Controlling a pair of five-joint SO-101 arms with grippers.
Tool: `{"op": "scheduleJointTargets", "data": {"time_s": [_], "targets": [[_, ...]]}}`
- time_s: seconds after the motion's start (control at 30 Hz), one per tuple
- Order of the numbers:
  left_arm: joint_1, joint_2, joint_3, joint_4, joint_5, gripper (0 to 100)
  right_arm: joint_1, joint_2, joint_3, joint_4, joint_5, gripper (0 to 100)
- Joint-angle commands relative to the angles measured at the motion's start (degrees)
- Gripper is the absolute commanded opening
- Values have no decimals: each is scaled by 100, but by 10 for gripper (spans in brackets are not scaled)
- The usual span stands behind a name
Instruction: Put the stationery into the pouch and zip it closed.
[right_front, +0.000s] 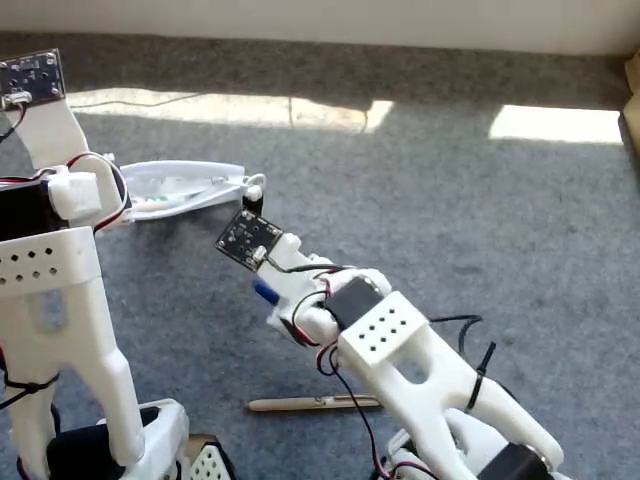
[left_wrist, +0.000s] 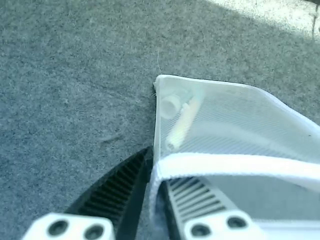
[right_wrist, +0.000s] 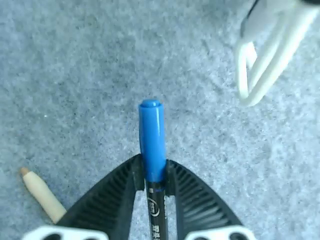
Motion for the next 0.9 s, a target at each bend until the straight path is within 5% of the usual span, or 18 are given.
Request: {"op": "scheduleJointTargets", "data": {"time_s": [0.0, 0.3, 0.87], "targets": [[-66, -136, -145, -79, 9, 17, 92, -629, -127, 40, 26, 22], [-66, -136, -145, -97, 9, 17, 48, -1719, -259, 13, -26, 22], [-57, -136, -145, -97, 9, 17, -400, -2229, -1965, -48, -1310, 22]]}}
